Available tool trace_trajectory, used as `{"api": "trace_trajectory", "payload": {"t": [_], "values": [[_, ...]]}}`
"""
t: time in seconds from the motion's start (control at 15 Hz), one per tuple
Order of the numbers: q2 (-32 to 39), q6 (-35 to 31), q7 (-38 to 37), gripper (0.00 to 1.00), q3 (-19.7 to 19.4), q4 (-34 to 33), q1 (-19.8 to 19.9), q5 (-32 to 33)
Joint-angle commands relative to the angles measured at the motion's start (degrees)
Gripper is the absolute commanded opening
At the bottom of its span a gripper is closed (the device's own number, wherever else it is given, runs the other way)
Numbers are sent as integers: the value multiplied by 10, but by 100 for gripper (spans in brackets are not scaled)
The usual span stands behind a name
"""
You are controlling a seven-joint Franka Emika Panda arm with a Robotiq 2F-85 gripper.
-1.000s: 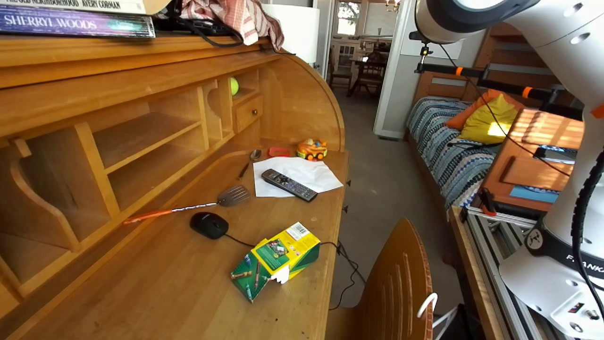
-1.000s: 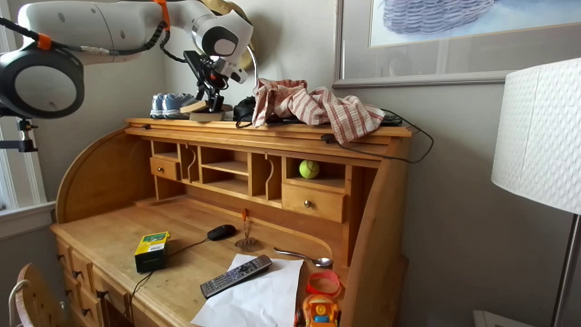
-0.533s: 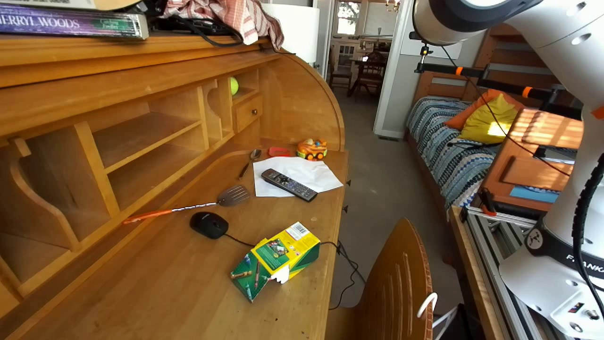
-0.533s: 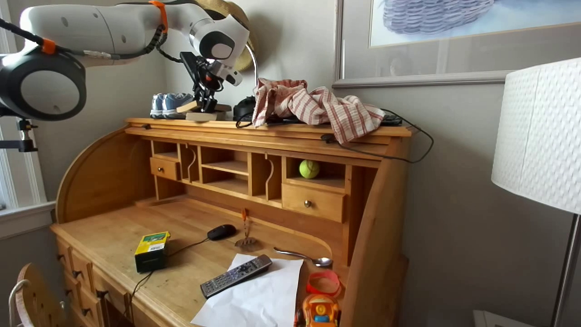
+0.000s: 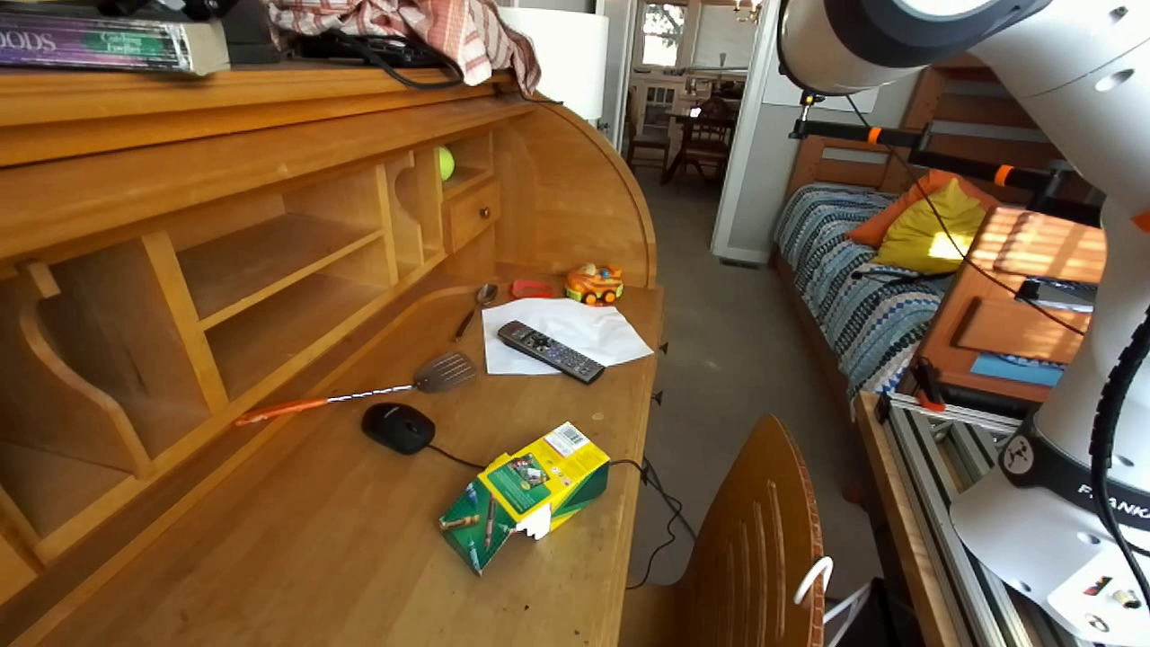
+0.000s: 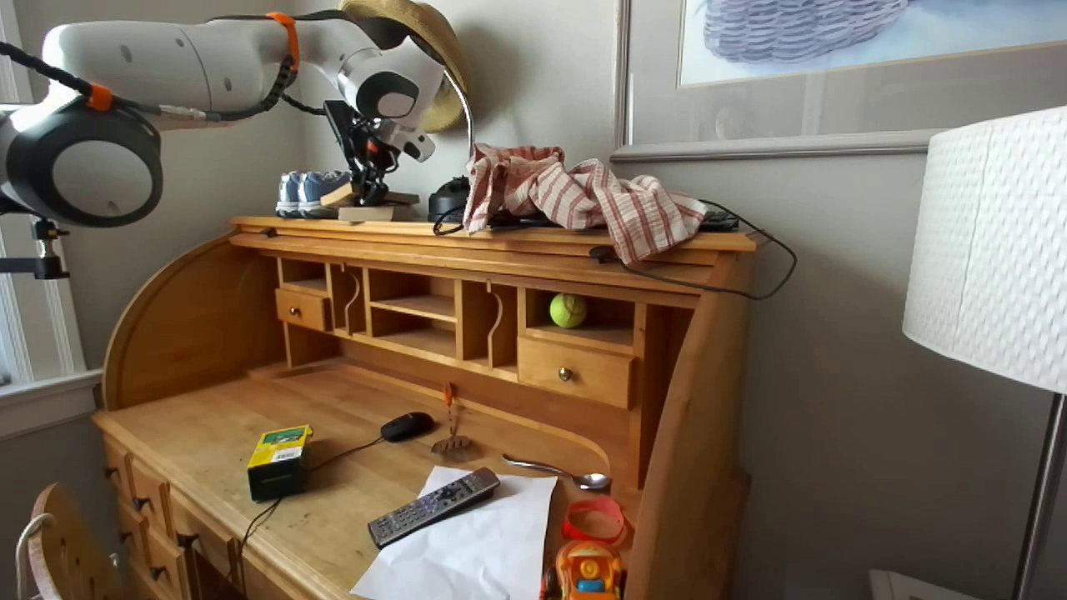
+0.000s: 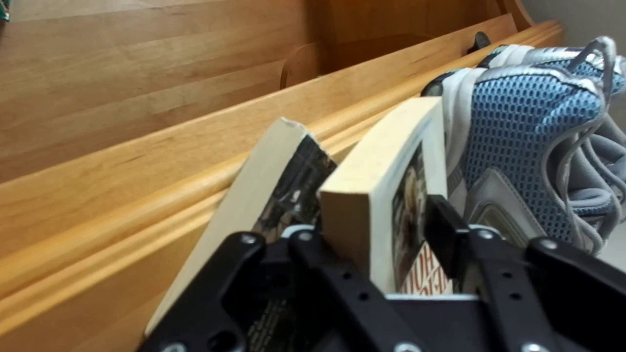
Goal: Put the white book on the top shelf
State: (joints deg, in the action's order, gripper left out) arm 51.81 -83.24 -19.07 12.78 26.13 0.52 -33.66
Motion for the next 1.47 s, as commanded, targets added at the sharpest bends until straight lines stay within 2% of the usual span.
{"api": "trace_trajectory", "payload": {"t": [0.0, 0.07, 0.13, 0.2, 0.27, 0.47, 0.67, 1.07, 1.13, 1.2, 1.4], "values": [[-8, -4, -7, 80, 12, 8, 13, 6], [-11, -2, -4, 74, 15, 9, 19, 3], [-14, 3, -2, 44, 15, 9, 23, 4], [-17, 13, 5, 49, 18, 10, 29, 3], [-20, 19, 16, 48, 19, 8, 33, 5], [-31, 24, 34, 23, 20, 5, 40, 7], [-47, 26, 47, 1, 11, 6, 40, 21], [-63, 37, 56, 0, 16, 9, 43, 33], [-65, 49, 60, 10, 22, 10, 47, 26], [-68, 61, 69, 27, 27, 9, 49, 22], [-92, 112, 119, 47, 37, 8, 60, 20]]}}
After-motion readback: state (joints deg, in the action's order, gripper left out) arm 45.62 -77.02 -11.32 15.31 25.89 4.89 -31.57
